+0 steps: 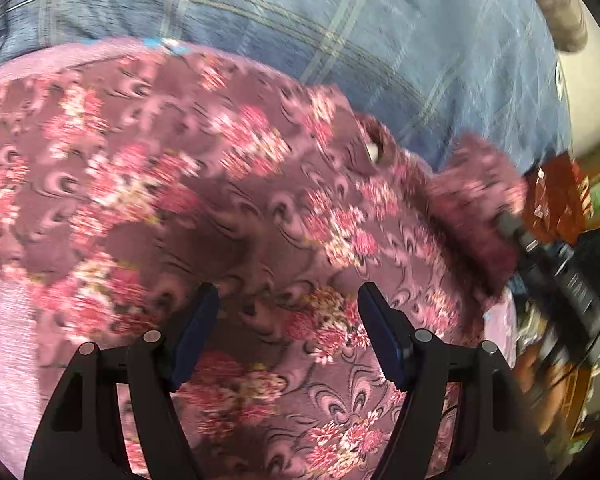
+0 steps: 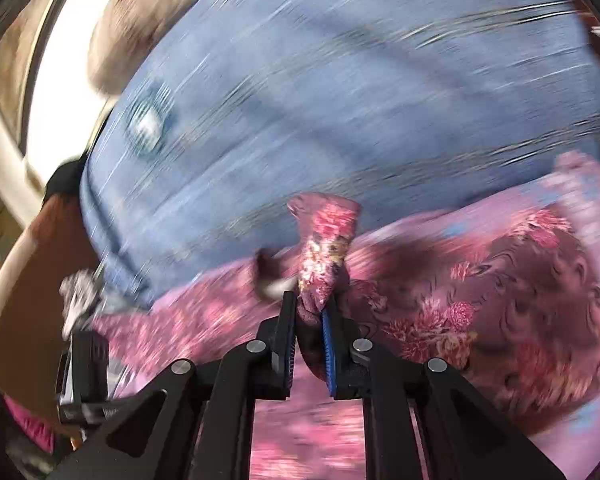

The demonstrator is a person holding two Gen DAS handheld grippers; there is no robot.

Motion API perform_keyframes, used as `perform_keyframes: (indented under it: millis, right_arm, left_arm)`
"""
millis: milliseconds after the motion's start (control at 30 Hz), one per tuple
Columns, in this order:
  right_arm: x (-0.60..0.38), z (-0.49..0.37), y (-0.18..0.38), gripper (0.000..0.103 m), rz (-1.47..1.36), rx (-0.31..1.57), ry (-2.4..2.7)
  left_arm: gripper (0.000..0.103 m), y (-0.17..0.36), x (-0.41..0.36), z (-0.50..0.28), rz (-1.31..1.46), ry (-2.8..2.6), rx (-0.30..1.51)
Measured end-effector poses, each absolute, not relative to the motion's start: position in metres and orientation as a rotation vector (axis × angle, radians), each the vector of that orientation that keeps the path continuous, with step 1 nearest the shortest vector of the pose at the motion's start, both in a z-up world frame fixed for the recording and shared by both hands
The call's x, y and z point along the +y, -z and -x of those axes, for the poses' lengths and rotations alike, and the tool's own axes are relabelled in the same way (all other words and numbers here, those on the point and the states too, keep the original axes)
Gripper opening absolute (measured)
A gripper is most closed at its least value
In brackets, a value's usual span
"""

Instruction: Fold small clothes

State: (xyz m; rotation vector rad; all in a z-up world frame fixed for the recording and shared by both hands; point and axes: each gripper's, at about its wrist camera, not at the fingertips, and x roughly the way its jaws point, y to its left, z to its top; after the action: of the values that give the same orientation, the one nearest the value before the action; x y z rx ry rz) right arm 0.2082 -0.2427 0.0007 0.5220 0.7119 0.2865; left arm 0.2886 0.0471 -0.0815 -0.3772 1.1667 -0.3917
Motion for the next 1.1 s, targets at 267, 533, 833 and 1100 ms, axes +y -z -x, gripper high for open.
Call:
perform_keyframes:
  millis: [267, 533, 833, 1100]
  right_arm:
    - [-0.107, -0.225, 0.034, 0.019, -0.397, 0.865, -0.47]
    - [-0.091, -0.201, 0.05, 0.042, -0.325, 1.017, -0.44]
    - [-0.249, -0.171, -0.003, 0.061, -0.743, 0.756, -0.202]
    - [-0.375, -0.137, 0.03, 0.062, -0.954, 0.681, 0.123]
  left_arm:
    - [0.072, 0.074, 0.087, -0.287, 0.521, 0.416, 1.133]
    - [0.081, 0.095, 0.074, -0.292, 0.613, 0.525, 1.238]
    - [0.007, 0.099, 0.044, -0.283, 0.497, 0.437, 1.162]
    - [0.005, 0.065, 0.101, -0.272, 0.529, 0.223, 0.953]
